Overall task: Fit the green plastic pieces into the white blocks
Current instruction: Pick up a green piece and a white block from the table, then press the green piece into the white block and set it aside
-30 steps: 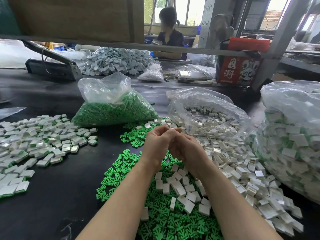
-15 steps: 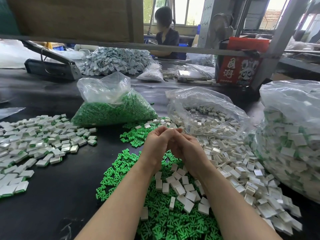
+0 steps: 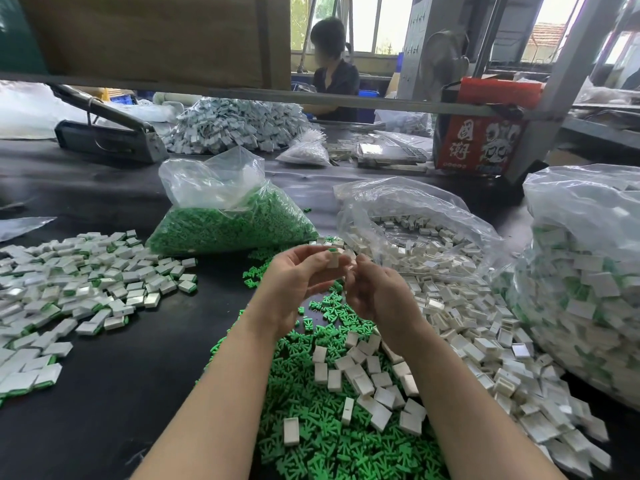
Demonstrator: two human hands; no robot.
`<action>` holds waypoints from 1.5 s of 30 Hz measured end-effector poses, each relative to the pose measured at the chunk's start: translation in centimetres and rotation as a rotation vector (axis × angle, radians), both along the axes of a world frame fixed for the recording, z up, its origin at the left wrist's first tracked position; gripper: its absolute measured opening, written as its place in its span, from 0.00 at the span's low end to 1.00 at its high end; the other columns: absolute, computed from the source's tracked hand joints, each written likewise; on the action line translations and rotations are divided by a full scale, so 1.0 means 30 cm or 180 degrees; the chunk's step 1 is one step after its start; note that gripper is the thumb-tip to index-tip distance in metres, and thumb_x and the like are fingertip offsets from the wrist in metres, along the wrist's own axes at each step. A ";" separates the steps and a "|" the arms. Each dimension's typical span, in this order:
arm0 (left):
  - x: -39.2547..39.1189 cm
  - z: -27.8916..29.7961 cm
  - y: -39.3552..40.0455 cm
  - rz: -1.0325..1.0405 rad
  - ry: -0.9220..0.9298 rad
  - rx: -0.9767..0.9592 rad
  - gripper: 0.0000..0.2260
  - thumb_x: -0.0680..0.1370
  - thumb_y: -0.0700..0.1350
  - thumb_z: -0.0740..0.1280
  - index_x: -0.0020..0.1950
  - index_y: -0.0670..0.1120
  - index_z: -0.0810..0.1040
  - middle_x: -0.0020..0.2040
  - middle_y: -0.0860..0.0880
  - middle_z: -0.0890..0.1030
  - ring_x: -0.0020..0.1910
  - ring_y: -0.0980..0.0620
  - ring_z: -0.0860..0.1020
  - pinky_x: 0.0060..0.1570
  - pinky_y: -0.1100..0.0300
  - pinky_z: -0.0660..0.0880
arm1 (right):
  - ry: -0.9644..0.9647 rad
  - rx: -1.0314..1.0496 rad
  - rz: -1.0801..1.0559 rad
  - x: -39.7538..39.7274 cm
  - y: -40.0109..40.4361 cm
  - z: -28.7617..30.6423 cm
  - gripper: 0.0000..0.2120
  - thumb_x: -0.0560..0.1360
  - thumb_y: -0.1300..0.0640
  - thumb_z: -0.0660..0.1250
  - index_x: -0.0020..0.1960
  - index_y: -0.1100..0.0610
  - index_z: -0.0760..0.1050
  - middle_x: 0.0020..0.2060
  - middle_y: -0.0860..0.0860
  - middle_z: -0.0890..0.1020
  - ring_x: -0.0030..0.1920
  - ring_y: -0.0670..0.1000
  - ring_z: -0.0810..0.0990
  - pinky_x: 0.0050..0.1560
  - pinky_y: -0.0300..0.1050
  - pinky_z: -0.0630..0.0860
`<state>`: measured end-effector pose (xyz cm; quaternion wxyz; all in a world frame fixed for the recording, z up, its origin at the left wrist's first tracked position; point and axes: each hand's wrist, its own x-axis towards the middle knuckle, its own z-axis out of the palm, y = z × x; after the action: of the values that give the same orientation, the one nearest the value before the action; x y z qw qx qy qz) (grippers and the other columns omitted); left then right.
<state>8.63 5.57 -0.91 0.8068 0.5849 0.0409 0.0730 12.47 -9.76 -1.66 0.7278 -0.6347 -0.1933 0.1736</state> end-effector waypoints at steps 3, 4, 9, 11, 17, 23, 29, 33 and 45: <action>-0.022 0.003 0.096 0.0663 0.0013 0.0724 0.07 0.76 0.42 0.71 0.53 0.44 0.79 0.46 0.45 0.86 0.46 0.47 0.85 0.42 0.62 0.78 | -0.0221 -0.0063 -0.0387 -0.003 -0.008 0.015 0.19 0.83 0.55 0.57 0.35 0.59 0.73 0.25 0.52 0.72 0.24 0.48 0.68 0.26 0.39 0.63; -0.033 -0.003 0.134 0.1065 0.0068 0.1134 0.07 0.74 0.42 0.73 0.51 0.46 0.80 0.44 0.46 0.85 0.44 0.48 0.85 0.39 0.63 0.78 | -0.0304 -0.0110 -0.0513 -0.005 -0.010 0.018 0.19 0.83 0.56 0.57 0.35 0.59 0.73 0.26 0.53 0.72 0.25 0.49 0.68 0.27 0.42 0.64; -0.086 -0.058 0.289 0.2339 0.0983 0.3323 0.05 0.74 0.44 0.73 0.47 0.53 0.81 0.42 0.51 0.84 0.40 0.48 0.79 0.34 0.60 0.68 | -0.0711 -0.0659 -0.1131 0.009 -0.022 0.022 0.16 0.82 0.58 0.58 0.38 0.60 0.73 0.27 0.52 0.73 0.24 0.45 0.70 0.26 0.40 0.67; -0.100 -0.074 0.312 0.2569 0.1484 0.3691 0.05 0.75 0.43 0.70 0.49 0.52 0.80 0.45 0.49 0.84 0.42 0.44 0.79 0.36 0.58 0.68 | -0.0933 -0.1017 -0.1333 0.022 -0.031 0.017 0.15 0.82 0.57 0.58 0.39 0.59 0.73 0.30 0.53 0.74 0.29 0.49 0.71 0.30 0.44 0.69; -0.121 -0.077 0.329 0.2918 0.2319 0.4064 0.13 0.75 0.40 0.65 0.57 0.52 0.80 0.55 0.42 0.81 0.57 0.38 0.75 0.53 0.49 0.69 | -0.1717 -0.2577 -0.1544 0.055 -0.063 -0.009 0.05 0.79 0.55 0.64 0.48 0.55 0.76 0.36 0.48 0.79 0.34 0.48 0.78 0.33 0.42 0.76; -0.102 -0.033 0.278 0.2971 0.1763 0.4138 0.11 0.76 0.43 0.66 0.58 0.49 0.80 0.58 0.40 0.79 0.59 0.37 0.73 0.56 0.47 0.69 | -0.2060 -0.3587 -0.1275 0.049 -0.051 -0.019 0.06 0.77 0.49 0.65 0.52 0.47 0.79 0.45 0.45 0.83 0.54 0.50 0.77 0.60 0.52 0.73; -0.034 -0.009 0.143 0.1735 0.0483 0.3721 0.09 0.77 0.45 0.67 0.56 0.50 0.81 0.53 0.45 0.80 0.48 0.46 0.78 0.48 0.53 0.76 | -0.2260 -0.4454 -0.1118 0.029 -0.032 -0.036 0.10 0.77 0.49 0.65 0.56 0.51 0.77 0.61 0.49 0.76 0.65 0.55 0.68 0.67 0.56 0.64; 0.014 -0.068 0.071 0.0820 0.1269 0.4470 0.23 0.81 0.53 0.62 0.76 0.58 0.62 0.78 0.45 0.59 0.75 0.42 0.59 0.72 0.44 0.56 | -0.2106 -0.4456 -0.1064 0.026 -0.028 -0.040 0.05 0.77 0.54 0.64 0.51 0.53 0.76 0.56 0.50 0.77 0.63 0.55 0.68 0.66 0.55 0.65; 0.006 -0.057 0.045 0.0171 0.0858 0.4001 0.07 0.76 0.52 0.70 0.53 0.59 0.79 0.62 0.53 0.76 0.60 0.52 0.74 0.62 0.52 0.72 | -0.2213 -0.3979 -0.1223 0.038 -0.034 -0.046 0.08 0.76 0.52 0.65 0.55 0.52 0.76 0.50 0.47 0.79 0.55 0.51 0.70 0.56 0.49 0.65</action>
<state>8.82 6.92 -2.61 0.2958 0.9489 0.1060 0.0291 13.60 -10.79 -3.03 0.1449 -0.9717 -0.1632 -0.0902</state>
